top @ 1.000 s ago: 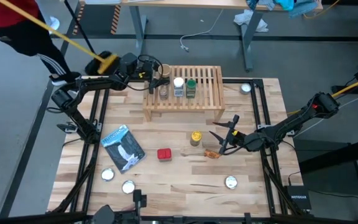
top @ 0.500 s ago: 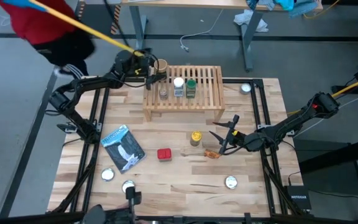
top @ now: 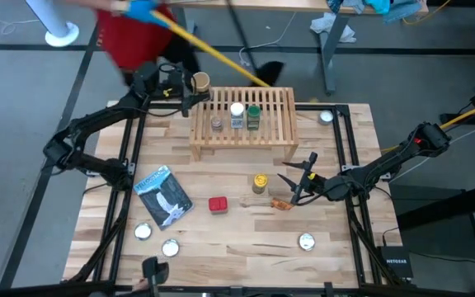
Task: Shelf spices
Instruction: Remove the brown seasoning bottle from the shelf
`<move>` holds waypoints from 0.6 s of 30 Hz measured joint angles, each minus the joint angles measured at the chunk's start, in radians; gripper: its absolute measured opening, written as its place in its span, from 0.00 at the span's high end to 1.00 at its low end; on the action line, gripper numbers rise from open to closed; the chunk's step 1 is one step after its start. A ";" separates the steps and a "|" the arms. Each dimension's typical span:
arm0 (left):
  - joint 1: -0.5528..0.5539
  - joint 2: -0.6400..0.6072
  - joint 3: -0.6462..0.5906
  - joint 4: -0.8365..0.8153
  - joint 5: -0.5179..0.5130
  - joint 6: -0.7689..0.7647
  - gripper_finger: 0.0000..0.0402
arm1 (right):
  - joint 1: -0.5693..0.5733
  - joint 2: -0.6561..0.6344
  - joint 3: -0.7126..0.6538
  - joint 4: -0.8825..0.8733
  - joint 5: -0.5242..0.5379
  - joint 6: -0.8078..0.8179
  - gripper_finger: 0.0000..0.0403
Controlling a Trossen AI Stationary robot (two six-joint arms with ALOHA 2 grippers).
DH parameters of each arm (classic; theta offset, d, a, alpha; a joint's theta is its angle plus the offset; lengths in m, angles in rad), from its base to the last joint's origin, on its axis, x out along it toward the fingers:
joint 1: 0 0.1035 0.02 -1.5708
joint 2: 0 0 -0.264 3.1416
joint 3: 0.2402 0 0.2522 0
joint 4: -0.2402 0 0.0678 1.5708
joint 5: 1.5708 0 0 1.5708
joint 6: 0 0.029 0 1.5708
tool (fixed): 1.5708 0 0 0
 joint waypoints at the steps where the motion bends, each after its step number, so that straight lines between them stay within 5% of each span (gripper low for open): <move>1: 0.000 -0.019 0.000 -0.019 -0.001 -0.002 0.33 | 0.000 0.000 0.000 0.000 0.000 0.000 0.51; 18: -0.164 -0.367 0.000 -0.508 -0.285 0.022 0.32 | 0.000 0.000 0.000 0.000 0.000 0.000 0.51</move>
